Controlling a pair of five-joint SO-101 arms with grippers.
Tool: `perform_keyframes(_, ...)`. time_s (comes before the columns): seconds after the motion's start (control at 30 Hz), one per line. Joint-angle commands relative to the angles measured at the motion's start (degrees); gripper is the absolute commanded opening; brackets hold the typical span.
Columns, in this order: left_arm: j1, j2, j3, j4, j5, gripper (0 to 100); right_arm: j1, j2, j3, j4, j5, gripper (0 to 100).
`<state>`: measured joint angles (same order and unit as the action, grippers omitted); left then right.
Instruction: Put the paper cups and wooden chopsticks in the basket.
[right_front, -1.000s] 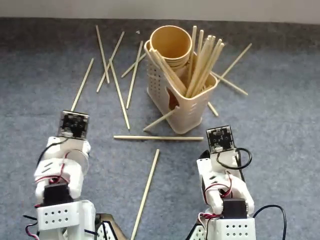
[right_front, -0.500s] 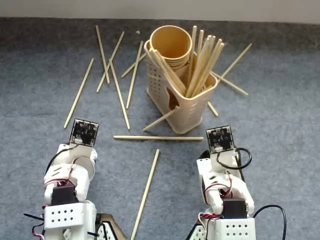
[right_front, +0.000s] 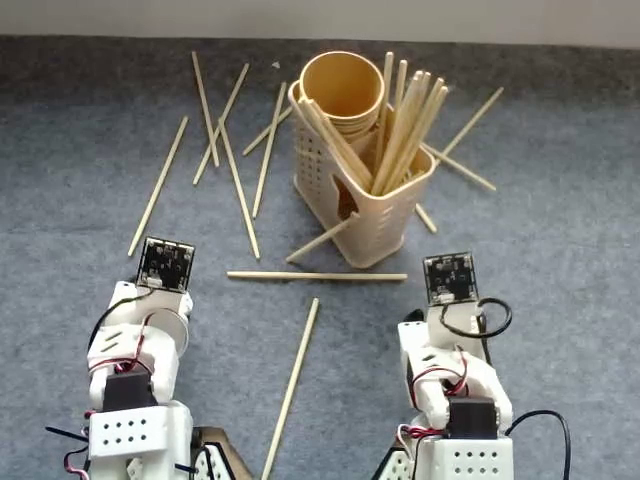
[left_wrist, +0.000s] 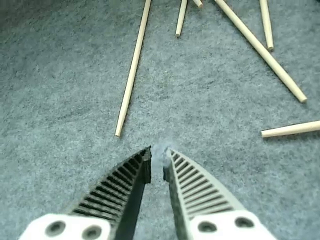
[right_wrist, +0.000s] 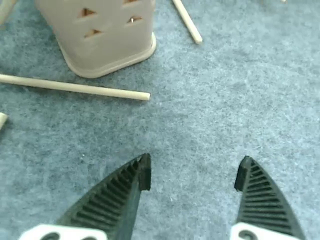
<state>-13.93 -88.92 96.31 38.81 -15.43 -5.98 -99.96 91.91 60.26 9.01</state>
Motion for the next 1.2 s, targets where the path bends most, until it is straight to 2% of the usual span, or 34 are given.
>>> perform_keyframes(0.0, 0.7, -0.4, 1.2, -0.9, -0.4, 7, -0.7, -0.6, -0.4, -0.3, -0.4, 27.5)
perform_keyframes(0.17, 0.4, -0.4, -0.2, -0.7, -0.4, 7, -1.0, -0.7, -0.6, -0.4, 2.7, 27.5)
perform_keyframes(0.23, -0.8, 0.2, -4.9, 3.9, -1.3, 7, -1.0, -0.7, -0.4, -0.5, 2.7, 27.5)
perform_keyframes(0.33, -0.9, 0.3, -16.4, 13.2, -1.4, 8, -1.0, -0.7, -0.3, -0.5, 2.7, 27.5)
perform_keyframes(0.47, 1.5, 4.5, -38.1, 22.8, -1.5, 15, -1.1, -0.7, -0.3, -0.5, 2.7, 27.5)
perform_keyframes(0.67, 7.1, 34.6, -62.4, 33.1, -1.5, 17, -3.1, -0.7, -0.2, -0.3, 2.7, 27.5)
perform_keyframes(0.83, 7.0, 61.6, -81.0, 33.1, -1.3, 17, -3.2, -0.7, -0.2, -0.3, 2.7, 27.5)
perform_keyframes(1.0, 2.5, 86.3, -104.0, 35.0, -1.2, 17, -3.2, -0.7, -0.2, -0.4, 2.8, 27.5)
perform_keyframes(1.17, -2.1, 108.9, -124.0, 45.5, -1.6, 17, -3.2, -0.7, -0.2, -0.4, 3.0, 27.5)
